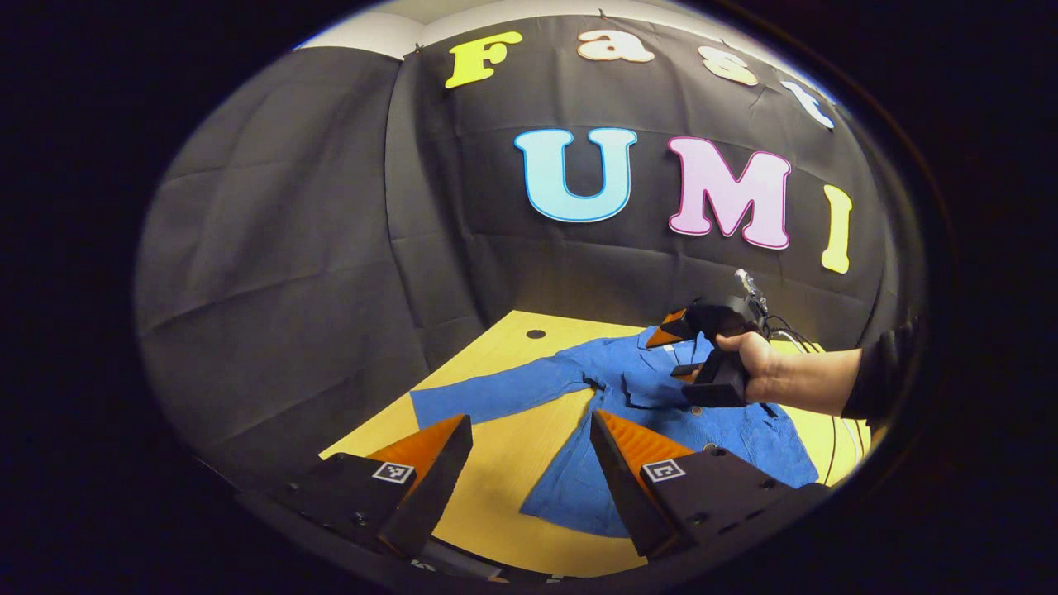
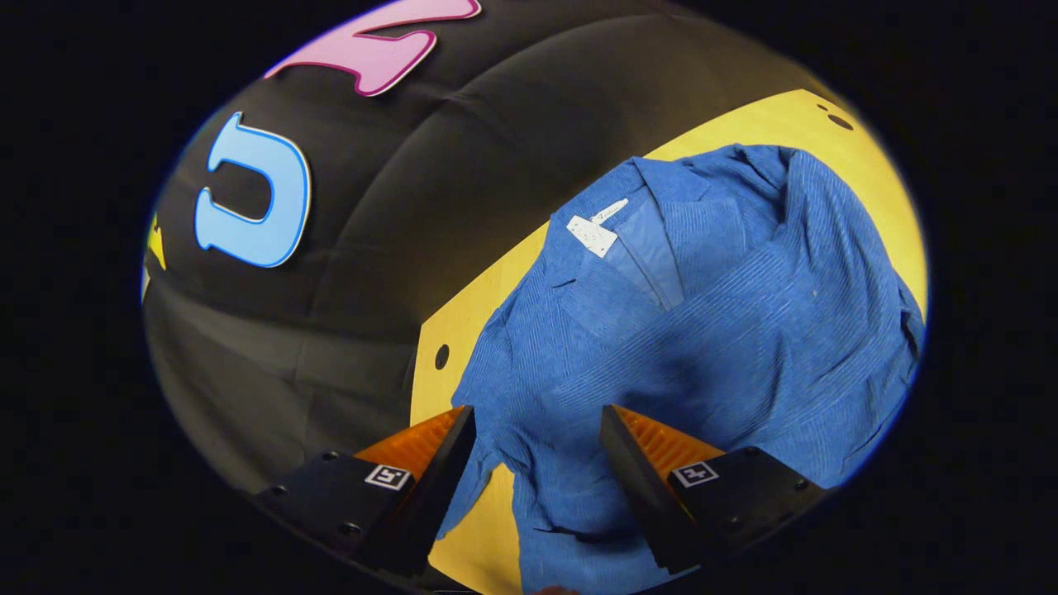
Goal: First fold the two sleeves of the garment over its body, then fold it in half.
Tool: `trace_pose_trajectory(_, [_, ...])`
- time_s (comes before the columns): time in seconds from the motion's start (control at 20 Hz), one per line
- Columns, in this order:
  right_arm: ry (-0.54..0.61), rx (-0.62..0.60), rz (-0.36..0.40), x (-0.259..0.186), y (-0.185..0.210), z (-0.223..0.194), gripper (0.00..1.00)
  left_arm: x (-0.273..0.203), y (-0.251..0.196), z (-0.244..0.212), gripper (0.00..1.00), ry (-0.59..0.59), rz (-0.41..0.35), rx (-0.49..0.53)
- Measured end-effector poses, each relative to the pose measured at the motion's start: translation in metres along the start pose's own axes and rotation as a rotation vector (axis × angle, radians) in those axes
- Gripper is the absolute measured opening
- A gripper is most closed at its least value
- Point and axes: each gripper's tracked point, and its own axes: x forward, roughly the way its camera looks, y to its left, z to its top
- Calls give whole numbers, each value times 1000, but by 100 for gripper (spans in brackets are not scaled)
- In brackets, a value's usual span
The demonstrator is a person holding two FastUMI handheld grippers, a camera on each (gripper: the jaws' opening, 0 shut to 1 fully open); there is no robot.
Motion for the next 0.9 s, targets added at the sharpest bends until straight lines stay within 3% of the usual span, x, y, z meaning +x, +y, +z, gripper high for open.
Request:
trace_pose_trajectory(0.5, [-204,-289,-48,-125,-47,45,97,49,56,4,83,25,103,-106])
trace_pose_trajectory(0.9, [-446,-411,-79,-259,-68,110,97,105,97,-5,84,63,190,-143])
